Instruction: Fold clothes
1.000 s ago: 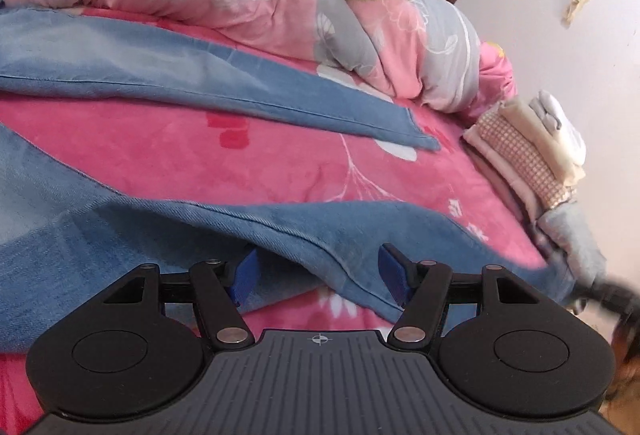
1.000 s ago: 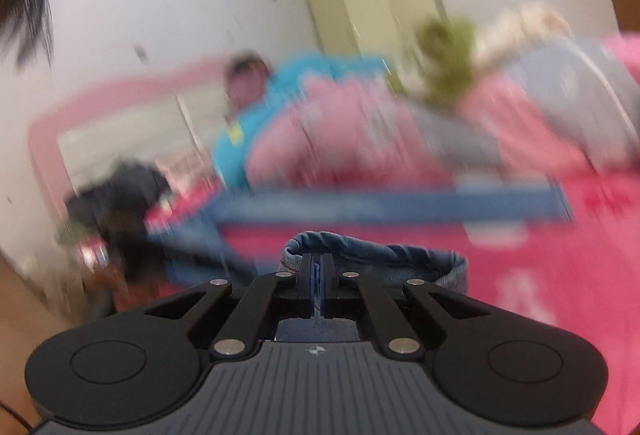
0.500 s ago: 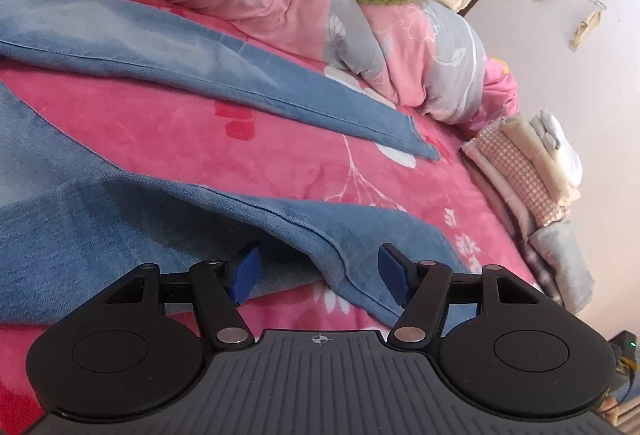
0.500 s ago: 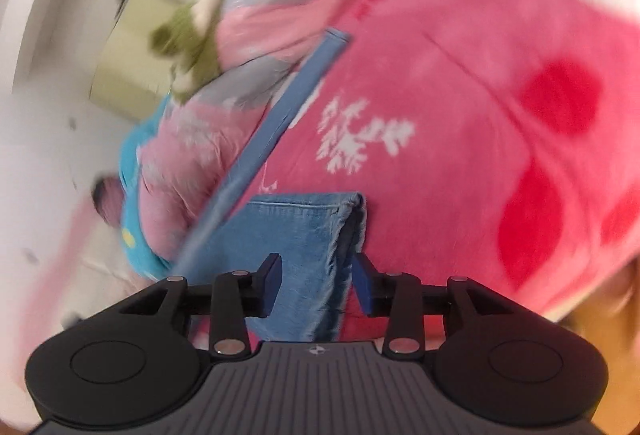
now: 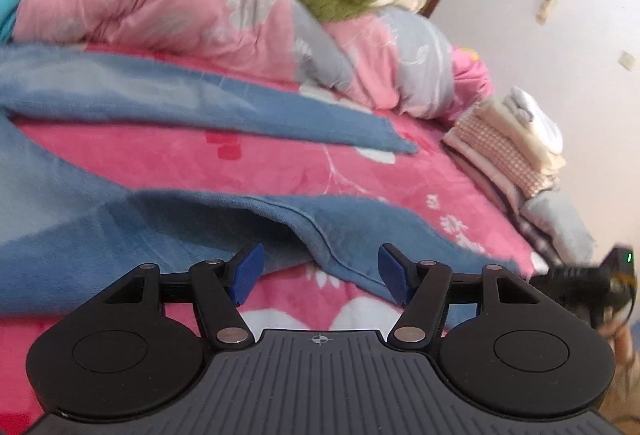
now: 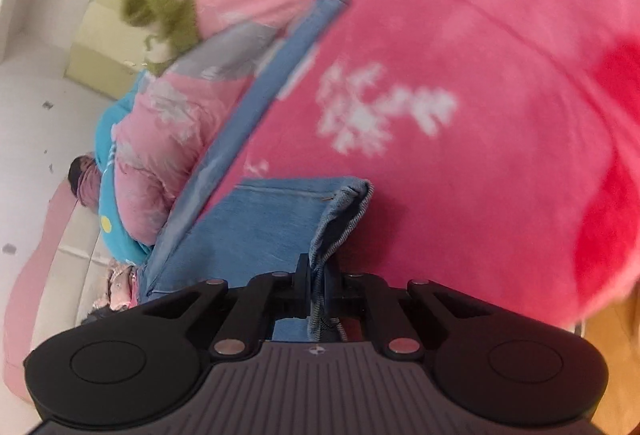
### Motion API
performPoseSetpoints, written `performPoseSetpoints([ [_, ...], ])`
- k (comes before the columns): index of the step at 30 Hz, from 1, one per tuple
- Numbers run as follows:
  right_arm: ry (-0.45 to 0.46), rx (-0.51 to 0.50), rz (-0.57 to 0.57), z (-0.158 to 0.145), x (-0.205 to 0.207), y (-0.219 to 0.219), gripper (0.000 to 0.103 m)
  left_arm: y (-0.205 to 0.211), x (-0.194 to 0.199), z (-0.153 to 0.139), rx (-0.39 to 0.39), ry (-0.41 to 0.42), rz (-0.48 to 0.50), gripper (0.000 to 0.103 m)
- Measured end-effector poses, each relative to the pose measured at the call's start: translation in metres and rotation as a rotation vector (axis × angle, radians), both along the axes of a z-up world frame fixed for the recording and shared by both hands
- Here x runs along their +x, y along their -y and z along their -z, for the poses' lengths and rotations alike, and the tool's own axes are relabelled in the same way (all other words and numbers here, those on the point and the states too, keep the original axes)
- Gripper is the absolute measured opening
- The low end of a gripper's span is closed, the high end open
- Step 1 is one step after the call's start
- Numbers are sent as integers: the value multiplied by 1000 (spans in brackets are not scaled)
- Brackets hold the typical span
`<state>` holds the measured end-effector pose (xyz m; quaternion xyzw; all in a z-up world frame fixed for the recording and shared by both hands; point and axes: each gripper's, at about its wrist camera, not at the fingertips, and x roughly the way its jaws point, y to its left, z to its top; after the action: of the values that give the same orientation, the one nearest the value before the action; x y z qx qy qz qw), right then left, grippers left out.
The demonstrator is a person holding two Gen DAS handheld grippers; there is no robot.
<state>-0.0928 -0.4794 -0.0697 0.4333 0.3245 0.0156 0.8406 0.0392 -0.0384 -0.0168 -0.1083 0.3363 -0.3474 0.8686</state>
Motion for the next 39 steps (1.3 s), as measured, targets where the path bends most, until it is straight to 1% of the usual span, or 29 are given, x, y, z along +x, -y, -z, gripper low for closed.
performPoseSetpoints([
  [3,107,-99,-10,-39,-5,7,5,-14,-5,-15,-6,73,-8,63],
  [5,167,-203,-30,-68,-12,13,5,-23,-6,-23,-10,116,-26,65],
  [7,210,-300,-55,-92,-21,17,5,-30,-3,-24,-15,124,-42,66],
  [8,205,-334,-70,-98,-25,17,5,-31,-1,-22,-8,117,-49,66],
  [10,157,-382,-90,-97,-29,17,5,-30,5,-12,24,77,-53,66],
  [11,117,-391,-91,-91,-29,19,5,-28,9,-6,43,50,-53,66],
  [13,32,-385,-83,-72,-28,23,5,-24,15,7,83,-6,-47,66],
  [14,4,-371,-74,-65,-26,25,5,-22,17,14,101,-31,-45,66],
  [16,-45,-344,-57,-53,-25,28,5,-21,19,22,120,-52,-44,66],
  [21,-16,-336,-39,-64,-38,25,5,-27,21,30,112,-65,-40,66],
  [22,-24,-337,-32,-63,-38,26,5,-26,23,34,120,-77,-42,66],
  [25,-116,-320,24,-48,-29,33,6,-25,24,45,144,-107,-41,66],
  [26,-153,-346,52,-42,-26,35,7,-26,24,48,148,-109,-41,66],
  [29,-280,-513,176,-36,-26,37,9,-30,21,48,142,-95,-31,66],
  [31,-302,-553,238,-42,-31,36,10,-32,21,48,137,-94,-22,66],
  [32,-263,-550,233,-49,-31,30,10,-33,21,48,135,-93,-18,66],
  [35,-121,-566,138,-69,-12,-11,10,-34,17,49,129,-95,-17,66],
  [37,-29,-579,13,-74,16,-54,10,-32,10,49,132,-95,-8,66],
  [39,51,-578,-142,-69,46,-106,10,-30,-1,49,141,-85,15,67],
])
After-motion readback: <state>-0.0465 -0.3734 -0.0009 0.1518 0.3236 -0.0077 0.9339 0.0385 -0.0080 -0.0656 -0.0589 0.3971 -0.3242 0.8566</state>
